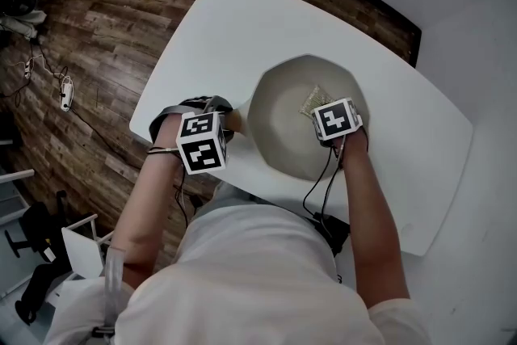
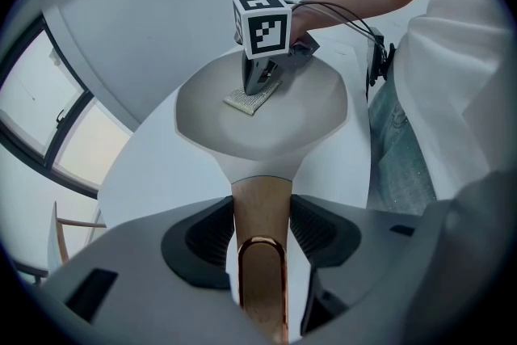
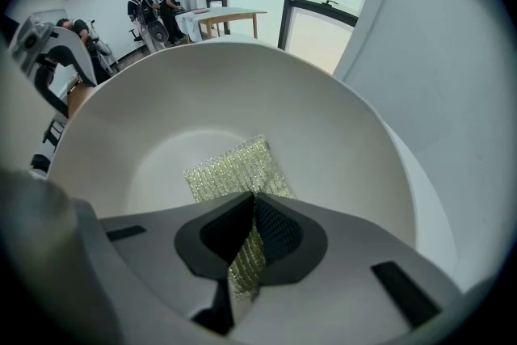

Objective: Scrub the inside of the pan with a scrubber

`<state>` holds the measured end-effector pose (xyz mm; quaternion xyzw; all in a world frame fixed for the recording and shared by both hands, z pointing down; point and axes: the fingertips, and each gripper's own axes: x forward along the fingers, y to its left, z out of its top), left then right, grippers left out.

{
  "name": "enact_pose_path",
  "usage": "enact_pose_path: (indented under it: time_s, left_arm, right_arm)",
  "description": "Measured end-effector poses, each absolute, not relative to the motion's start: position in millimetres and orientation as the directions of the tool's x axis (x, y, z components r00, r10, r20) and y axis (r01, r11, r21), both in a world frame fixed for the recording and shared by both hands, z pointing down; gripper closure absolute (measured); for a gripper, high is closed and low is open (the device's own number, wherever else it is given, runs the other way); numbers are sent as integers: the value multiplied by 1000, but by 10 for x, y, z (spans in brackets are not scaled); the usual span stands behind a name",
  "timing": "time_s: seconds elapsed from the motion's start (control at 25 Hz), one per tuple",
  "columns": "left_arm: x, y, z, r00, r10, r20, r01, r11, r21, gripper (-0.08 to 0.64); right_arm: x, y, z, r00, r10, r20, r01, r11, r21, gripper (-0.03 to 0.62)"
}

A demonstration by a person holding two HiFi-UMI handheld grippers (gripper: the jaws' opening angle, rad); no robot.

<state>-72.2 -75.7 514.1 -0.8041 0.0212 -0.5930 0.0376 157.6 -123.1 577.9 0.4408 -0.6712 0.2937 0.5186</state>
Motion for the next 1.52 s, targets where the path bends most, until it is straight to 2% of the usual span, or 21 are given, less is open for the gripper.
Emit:
enact_pose_path:
  time_s: [0.4, 1.04, 1.24, 1.52]
  left_arm:
    - [-712, -778, 5139, 297, -81, 951, 9, -996, -88, 341]
    - [-707, -745, 5141, 281, -84, 956, 20, -995, -93, 341]
    - [-709, -752, 5151, 279, -87, 956, 22, -995, -97, 341]
    - [-713, -731, 5176, 275, -86, 958, 34, -994, -99, 341]
  right_arm:
    - [1623, -937, 5784, -44, -149, 988, -869, 494, 36, 565]
    - [1222, -357, 5828, -146, 119, 982, -811, 554, -188, 565]
    - [1050, -330, 5844, -221, 138, 965, -796, 547, -260, 565]
    - [873, -395, 5847, -334, 82, 939, -785, 526, -326, 565]
